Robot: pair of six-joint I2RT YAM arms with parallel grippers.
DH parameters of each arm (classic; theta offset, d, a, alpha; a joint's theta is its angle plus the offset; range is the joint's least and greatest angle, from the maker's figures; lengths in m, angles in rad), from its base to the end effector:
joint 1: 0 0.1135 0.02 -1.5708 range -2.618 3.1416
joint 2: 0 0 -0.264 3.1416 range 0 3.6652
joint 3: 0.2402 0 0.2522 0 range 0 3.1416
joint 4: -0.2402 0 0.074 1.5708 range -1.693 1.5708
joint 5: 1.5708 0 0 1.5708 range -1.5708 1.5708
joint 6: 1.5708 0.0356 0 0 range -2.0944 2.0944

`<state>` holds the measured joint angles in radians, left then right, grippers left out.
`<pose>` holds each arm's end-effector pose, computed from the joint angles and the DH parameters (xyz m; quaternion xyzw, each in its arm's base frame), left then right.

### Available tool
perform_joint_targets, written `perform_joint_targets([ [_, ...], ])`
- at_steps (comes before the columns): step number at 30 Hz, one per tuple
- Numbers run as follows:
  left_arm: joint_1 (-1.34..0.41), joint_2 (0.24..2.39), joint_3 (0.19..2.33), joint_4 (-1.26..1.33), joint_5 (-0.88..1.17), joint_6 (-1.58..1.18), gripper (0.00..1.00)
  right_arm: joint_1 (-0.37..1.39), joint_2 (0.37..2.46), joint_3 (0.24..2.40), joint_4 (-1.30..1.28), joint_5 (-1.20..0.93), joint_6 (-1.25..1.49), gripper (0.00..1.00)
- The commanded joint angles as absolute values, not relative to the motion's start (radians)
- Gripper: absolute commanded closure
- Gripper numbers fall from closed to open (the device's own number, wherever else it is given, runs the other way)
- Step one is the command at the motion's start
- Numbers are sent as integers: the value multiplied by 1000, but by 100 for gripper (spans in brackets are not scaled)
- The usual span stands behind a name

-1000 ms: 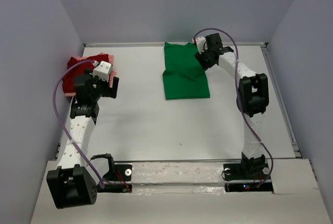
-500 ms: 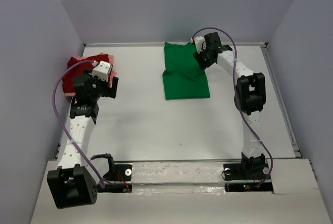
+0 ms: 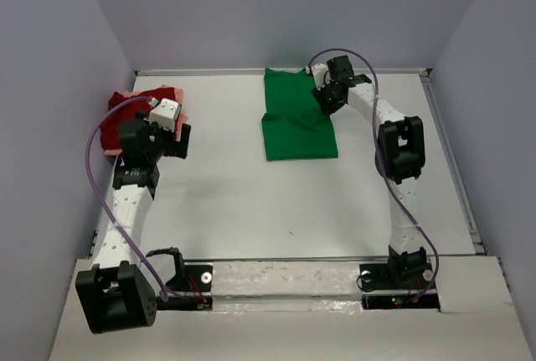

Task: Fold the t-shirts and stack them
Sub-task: Smooth out the 2/3-rectangle-folded T-shirt at the center of the board.

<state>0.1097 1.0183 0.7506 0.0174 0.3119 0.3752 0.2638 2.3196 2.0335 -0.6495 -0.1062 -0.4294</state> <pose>0.2378 0.0152 0.3046 0.1977 0.7608 0.0264 0.6176 0.4977 0.1383 0.2072 -0.3378 0.8866 0.0245 0.3149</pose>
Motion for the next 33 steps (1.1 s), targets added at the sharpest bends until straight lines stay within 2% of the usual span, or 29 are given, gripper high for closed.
perform_joint_targets([
  [1,117,1012,770,49,330,371,1,272,2339,2075,-647,-117,-425,71],
  [7,118,1009,765,49,331,373,1,272,2339,2074,-655,-127,-426,85],
  [12,121,1009,765,51,334,373,1,272,2341,2071,-657,-124,-431,89],
  [18,121,1011,767,51,336,373,1,262,2332,2071,-657,-107,-439,99],
  [33,129,1006,772,49,347,365,1,253,2292,2091,-657,-78,-448,100],
])
